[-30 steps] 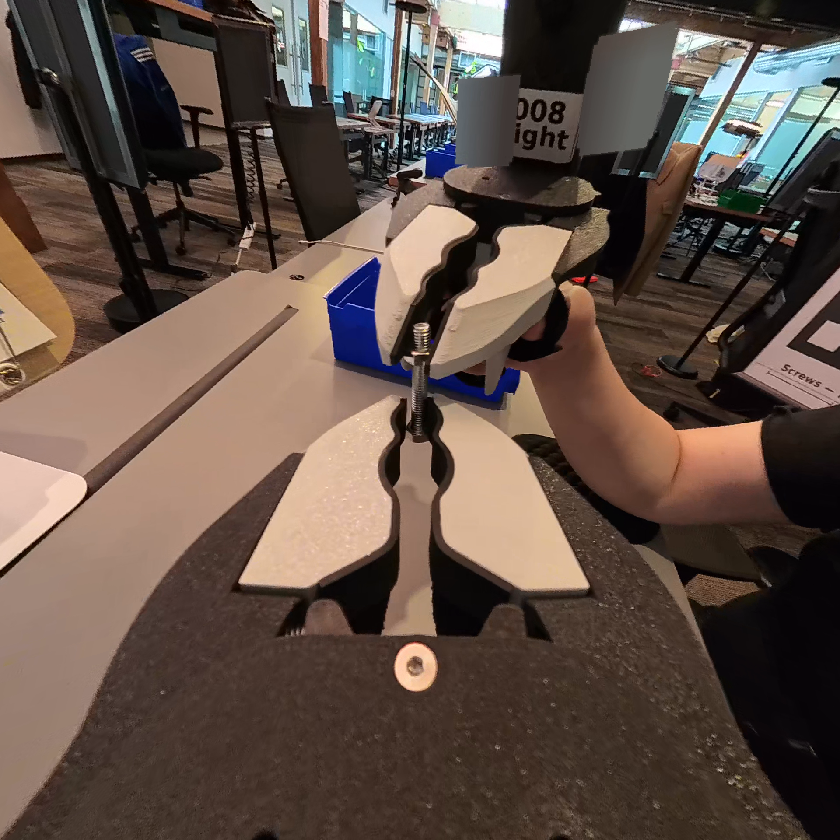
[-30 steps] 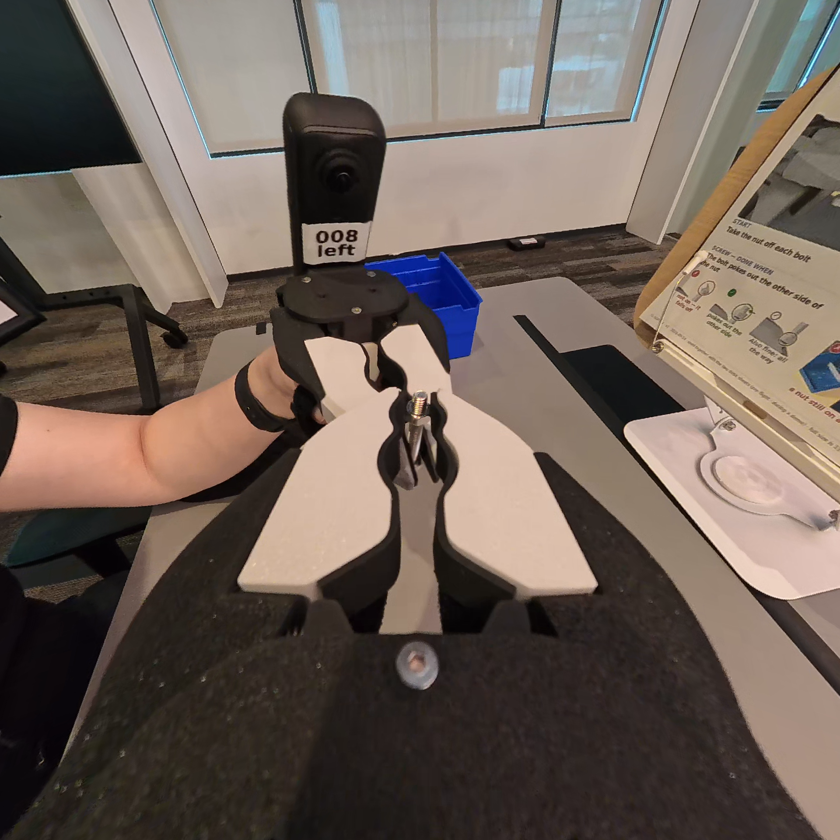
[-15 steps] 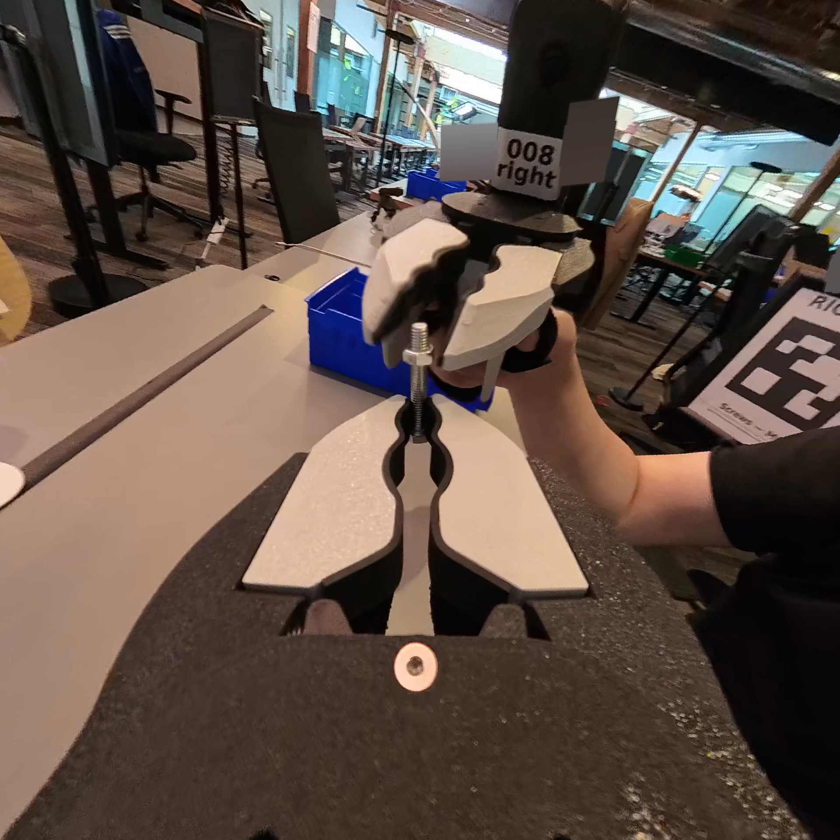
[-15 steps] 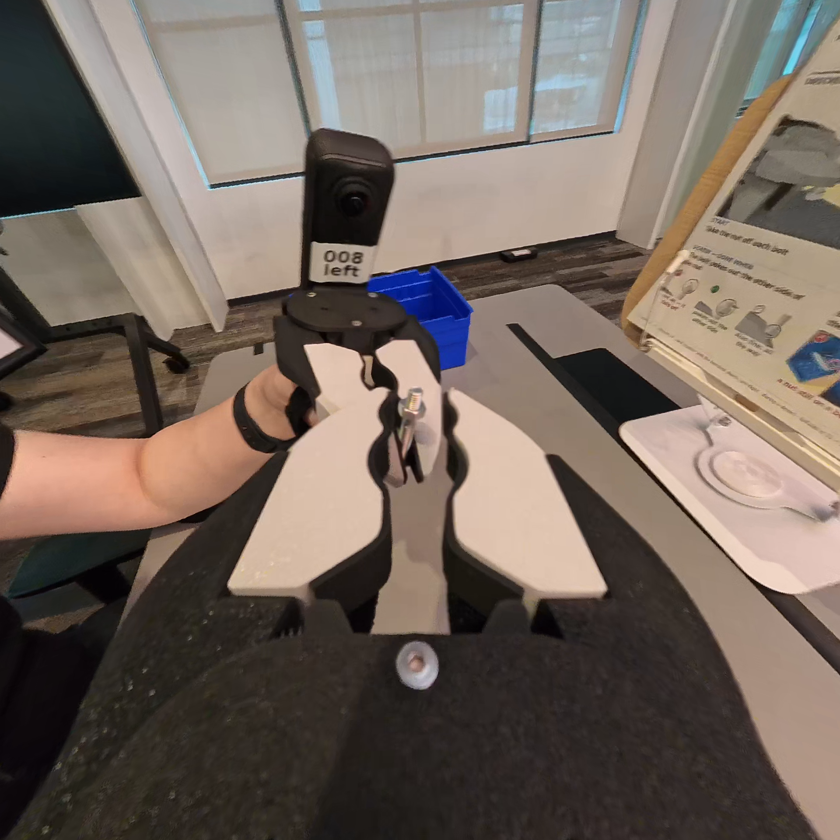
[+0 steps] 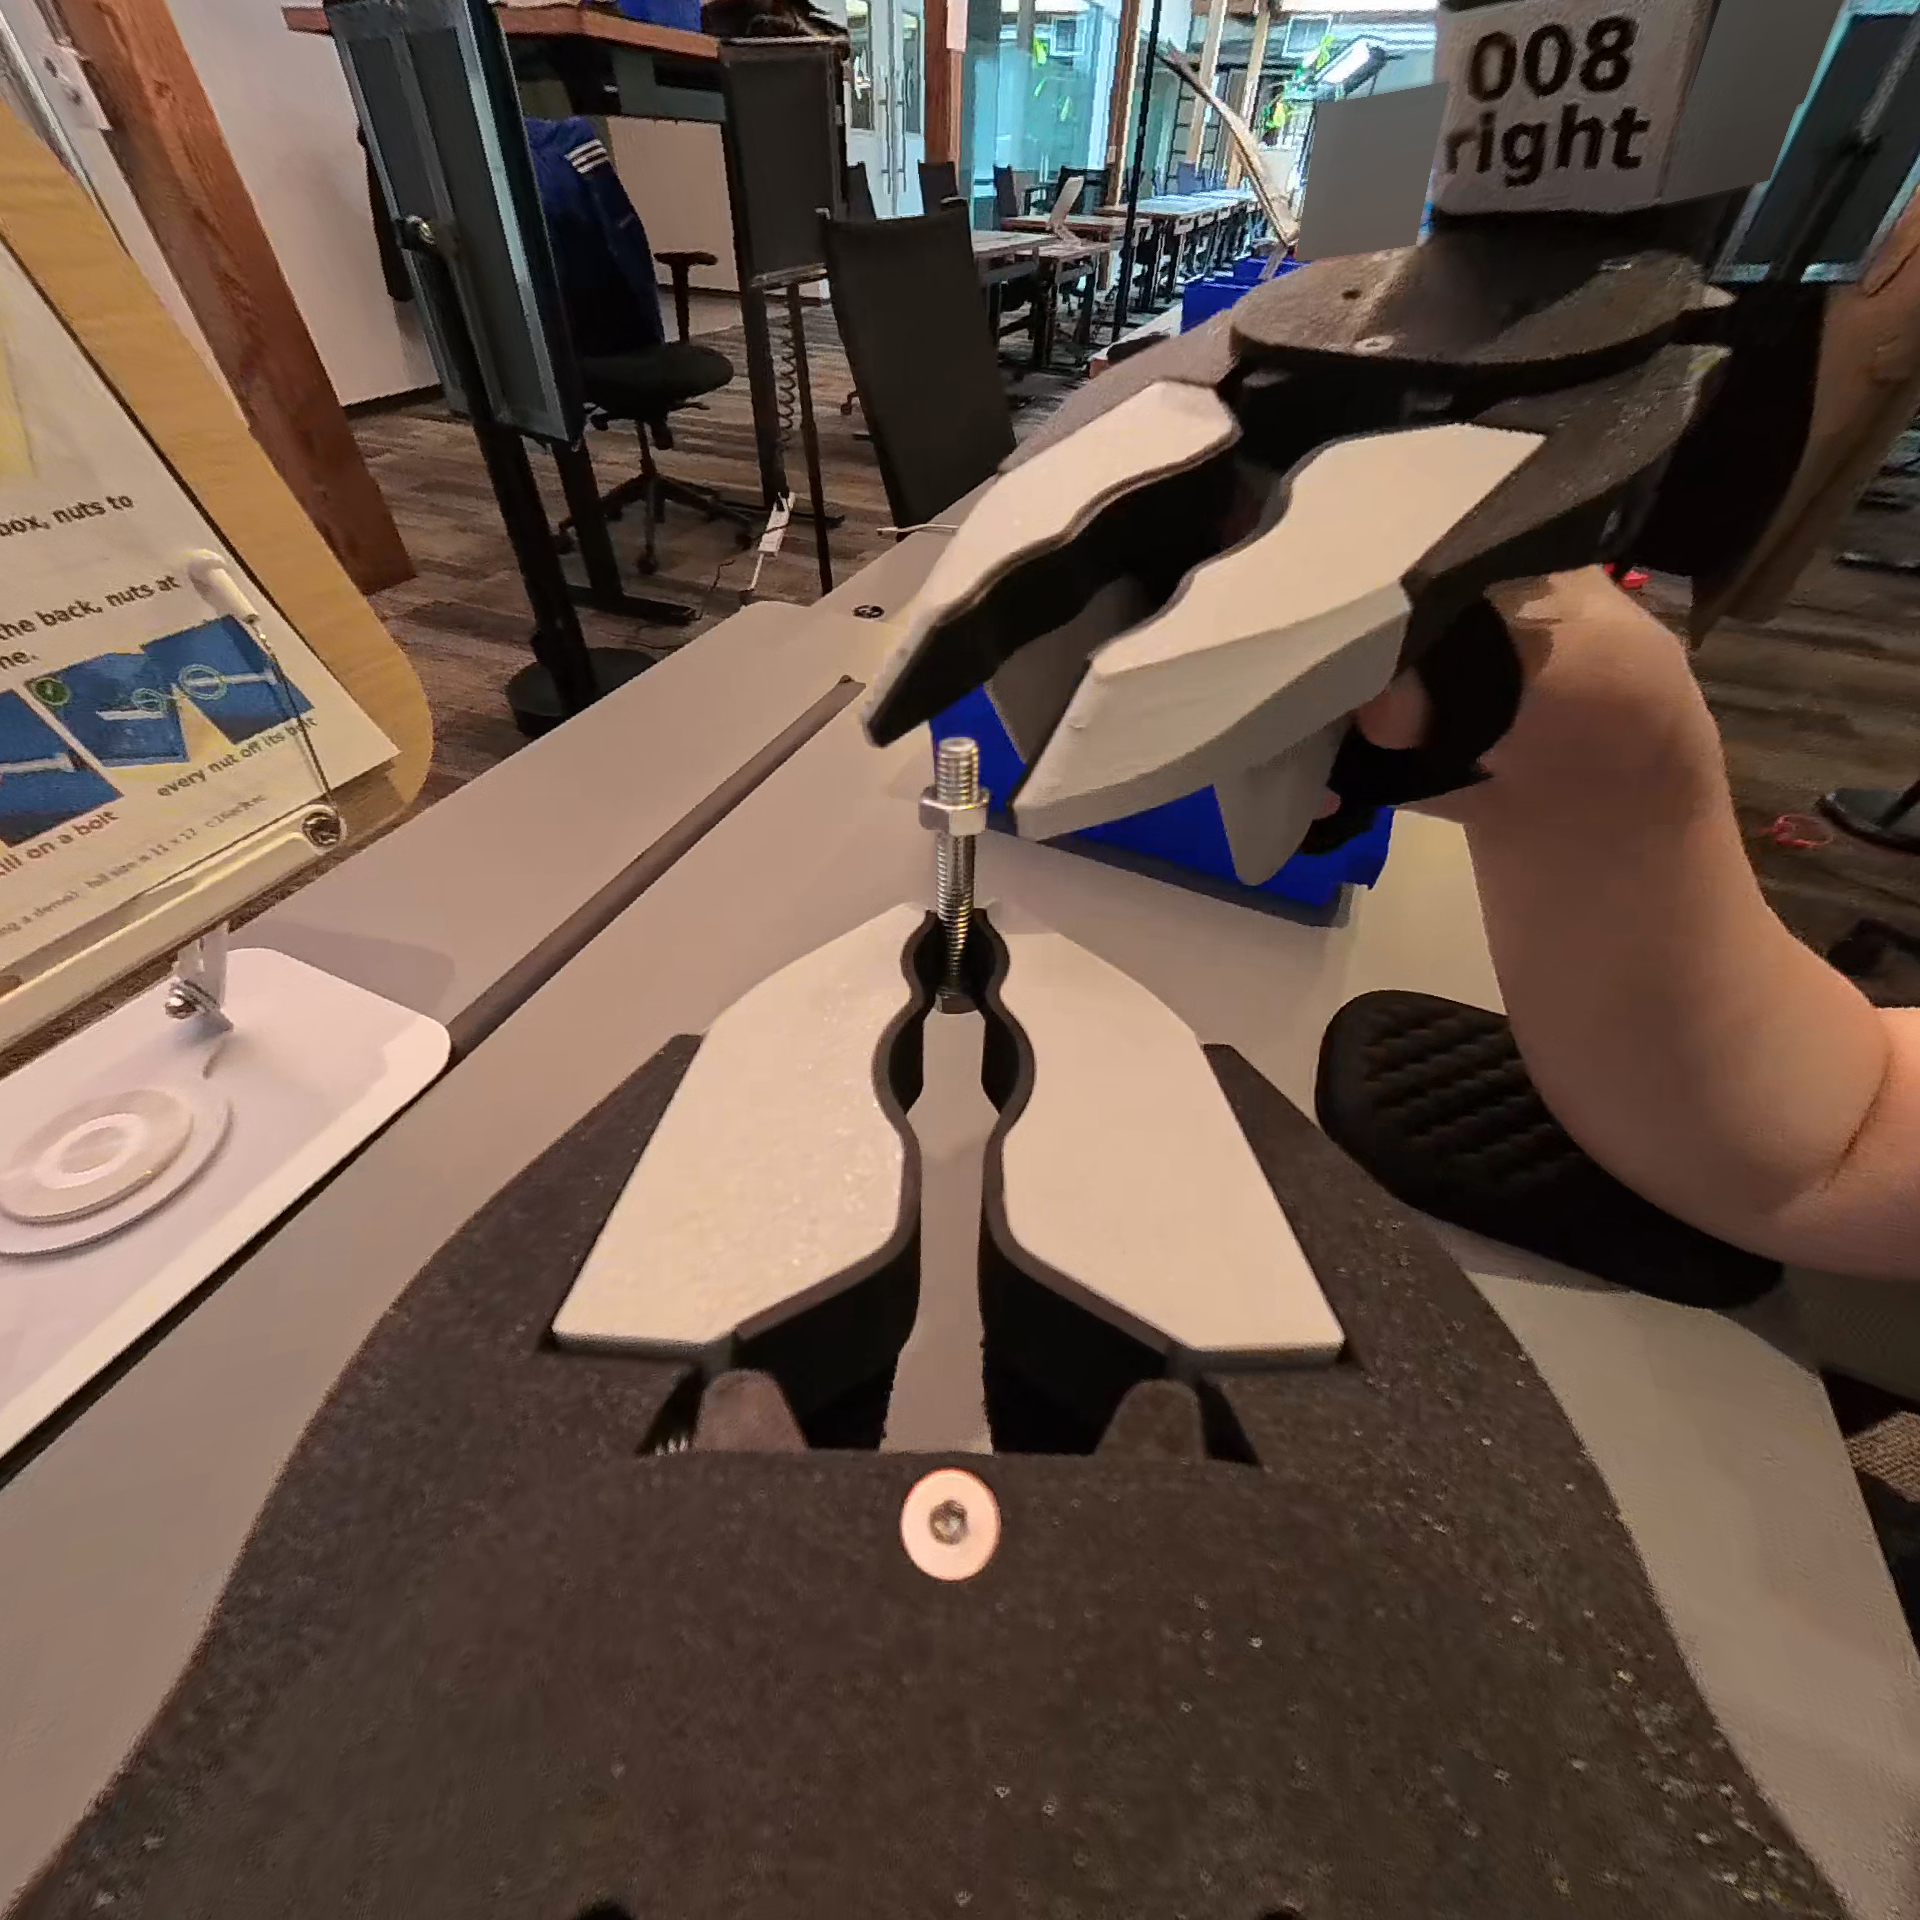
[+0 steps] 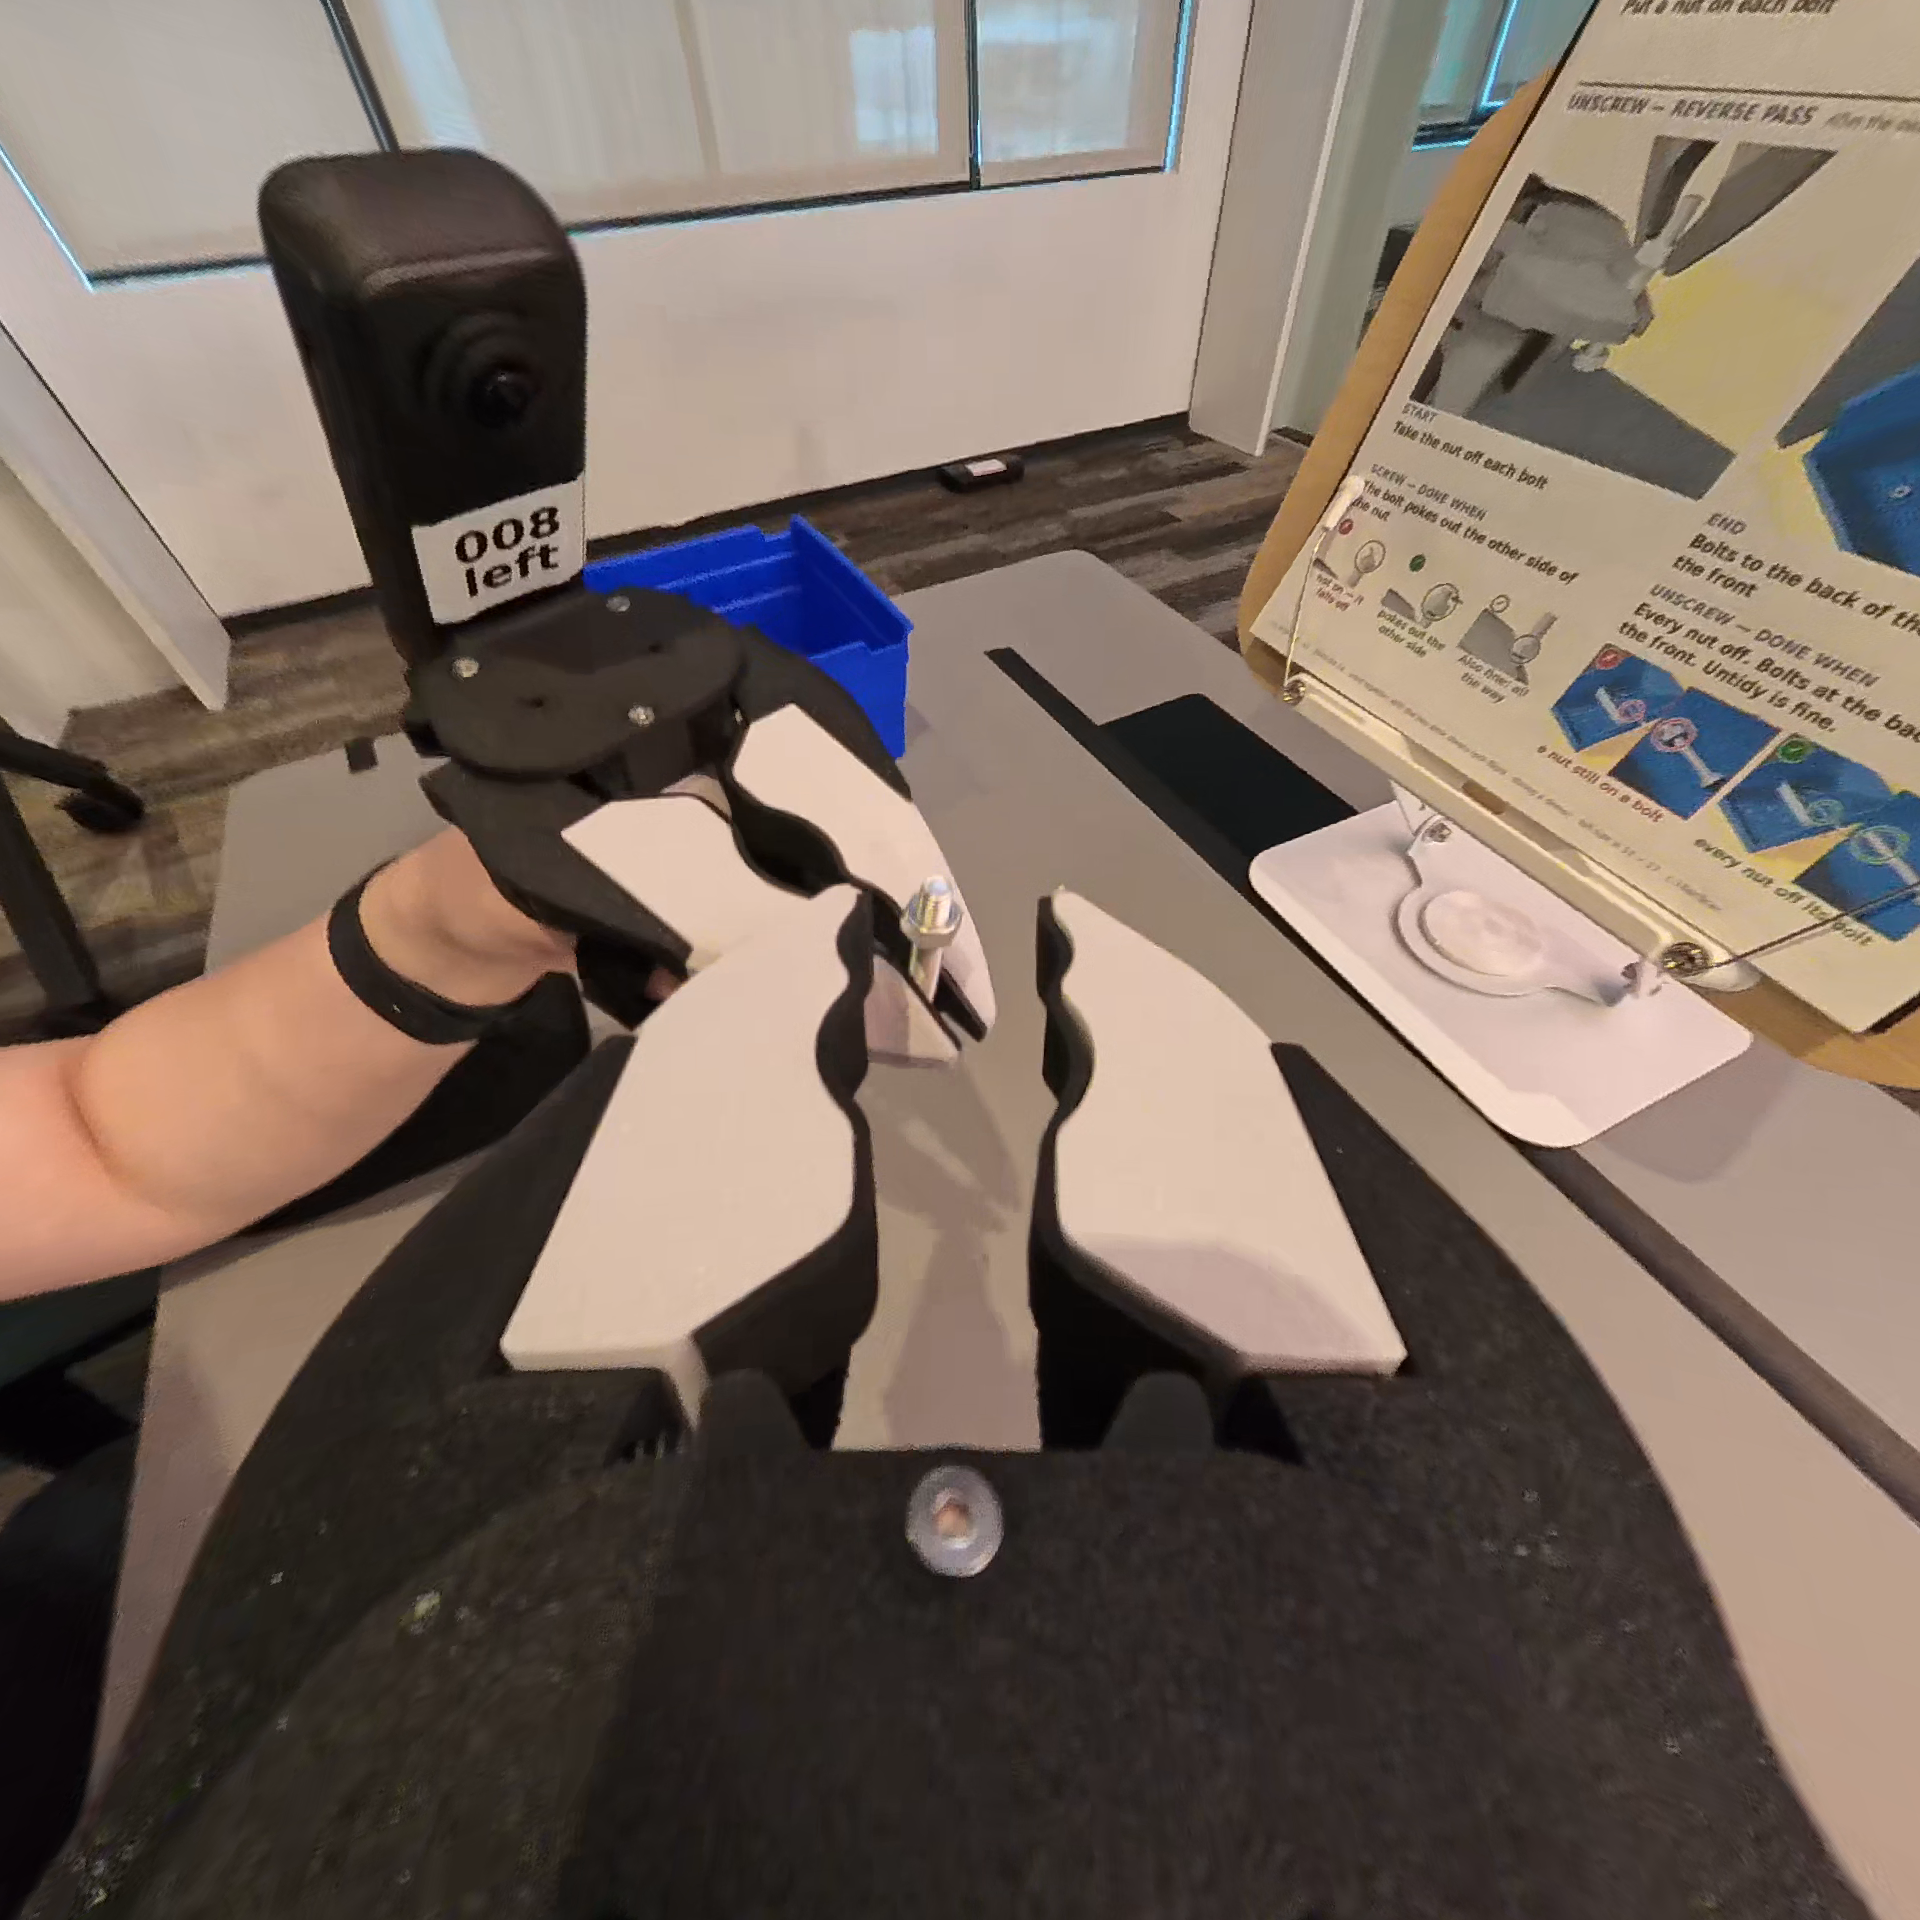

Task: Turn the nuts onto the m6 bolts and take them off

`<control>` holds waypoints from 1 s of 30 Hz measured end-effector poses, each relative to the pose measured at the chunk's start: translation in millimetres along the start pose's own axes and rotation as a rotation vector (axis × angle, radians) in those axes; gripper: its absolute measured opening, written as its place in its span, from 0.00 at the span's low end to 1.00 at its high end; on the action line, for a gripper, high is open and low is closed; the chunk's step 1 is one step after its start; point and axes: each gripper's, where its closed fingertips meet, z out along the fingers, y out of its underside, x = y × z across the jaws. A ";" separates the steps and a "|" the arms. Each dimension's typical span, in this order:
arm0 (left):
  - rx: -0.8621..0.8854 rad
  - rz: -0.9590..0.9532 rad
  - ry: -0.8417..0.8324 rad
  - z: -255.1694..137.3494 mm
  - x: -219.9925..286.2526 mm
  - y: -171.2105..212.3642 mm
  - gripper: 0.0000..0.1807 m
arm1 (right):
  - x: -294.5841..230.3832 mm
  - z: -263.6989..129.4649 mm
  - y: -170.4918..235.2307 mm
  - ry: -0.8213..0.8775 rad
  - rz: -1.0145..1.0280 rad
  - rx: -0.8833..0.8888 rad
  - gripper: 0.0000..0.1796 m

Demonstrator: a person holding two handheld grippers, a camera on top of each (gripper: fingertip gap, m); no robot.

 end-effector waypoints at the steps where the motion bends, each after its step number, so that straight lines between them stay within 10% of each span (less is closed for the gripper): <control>1: 0.003 0.000 0.003 0.6 1.3 -0.6 0.03 | 0.3 0.6 0.9 -0.006 0.016 -0.001 0.16; 30: -0.229 0.179 -0.160 17.9 -7.5 34.1 0.03 | 21.7 -12.2 52.5 0.137 0.220 -0.320 0.16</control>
